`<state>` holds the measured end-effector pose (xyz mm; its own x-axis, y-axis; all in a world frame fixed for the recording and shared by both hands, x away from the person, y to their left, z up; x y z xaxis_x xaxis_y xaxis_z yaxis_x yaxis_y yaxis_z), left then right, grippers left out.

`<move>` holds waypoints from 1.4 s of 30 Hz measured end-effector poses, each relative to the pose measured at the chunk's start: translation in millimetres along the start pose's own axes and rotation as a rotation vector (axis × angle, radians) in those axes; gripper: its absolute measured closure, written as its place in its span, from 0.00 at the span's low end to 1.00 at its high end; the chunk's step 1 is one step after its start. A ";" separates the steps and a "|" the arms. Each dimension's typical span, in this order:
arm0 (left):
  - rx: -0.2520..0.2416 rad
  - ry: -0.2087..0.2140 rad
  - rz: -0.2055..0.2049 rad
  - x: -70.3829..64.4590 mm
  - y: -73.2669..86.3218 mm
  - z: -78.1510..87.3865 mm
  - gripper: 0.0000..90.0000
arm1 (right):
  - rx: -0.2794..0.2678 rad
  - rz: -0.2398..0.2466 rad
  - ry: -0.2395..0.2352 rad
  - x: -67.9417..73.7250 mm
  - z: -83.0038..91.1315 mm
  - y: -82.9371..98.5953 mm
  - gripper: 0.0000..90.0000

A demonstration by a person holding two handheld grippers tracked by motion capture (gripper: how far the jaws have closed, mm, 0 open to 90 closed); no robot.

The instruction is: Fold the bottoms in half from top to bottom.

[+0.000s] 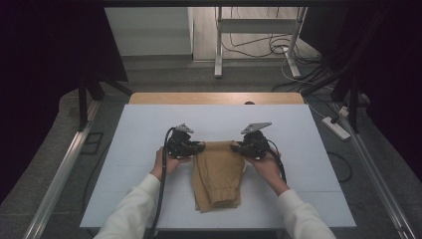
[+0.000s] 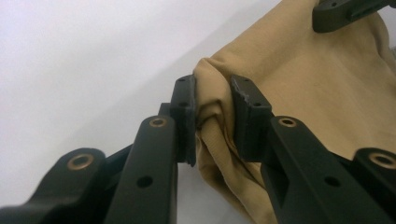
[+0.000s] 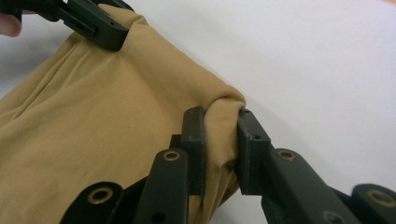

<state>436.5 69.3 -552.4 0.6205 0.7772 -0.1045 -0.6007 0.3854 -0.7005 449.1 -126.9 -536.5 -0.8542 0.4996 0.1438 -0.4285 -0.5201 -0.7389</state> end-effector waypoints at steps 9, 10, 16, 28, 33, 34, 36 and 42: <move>-0.013 -0.019 -0.002 15.8 -28.2 -5.9 0.80 | -0.021 -0.026 0.050 -22.9 -1.8 -16.1 0.84; -0.015 -0.024 -0.005 16.4 -30.2 -6.8 0.80 | -0.027 -0.026 0.055 -25.0 -2.4 -17.7 0.84; 0.002 -0.053 -0.019 21.5 -39.6 -15.0 0.80 | -0.017 -0.041 0.079 -35.9 -6.1 -21.4 0.84; 0.021 -0.082 -0.015 20.9 -34.7 -9.4 0.35 | -0.063 -0.059 0.099 -39.7 -6.1 -23.7 0.45; 0.019 -0.061 -0.040 12.5 -25.8 0.7 0.34 | -0.052 -0.053 0.049 -27.0 0.8 -22.4 0.43; 0.020 -0.059 -0.044 11.3 -24.1 1.8 0.34 | -0.051 -0.051 0.034 -23.5 2.3 -21.2 0.43; 0.022 -0.054 -0.059 8.2 -19.7 5.5 0.34 | -0.047 -0.051 0.021 -18.4 3.9 -18.4 0.43; 0.018 -0.047 -0.067 3.2 -12.2 13.9 0.34 | -0.018 -0.039 -0.017 -7.7 8.5 -9.3 0.43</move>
<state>438.9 74.0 -534.4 0.6354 0.7717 -0.0248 -0.5682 0.4456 -0.6918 457.2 -131.8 -525.1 -0.8418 0.5075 0.1839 -0.4566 -0.4876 -0.7441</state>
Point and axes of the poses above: each handheld gripper's, and its own axes: z roughly backward along the jaws, y roughly out of its underside, x roughly to its left, the point moved 7 cm from there along -z, roughly forward along the jaws, and after that the axes turned 9 degrees about -y, right-handed, at the moved point
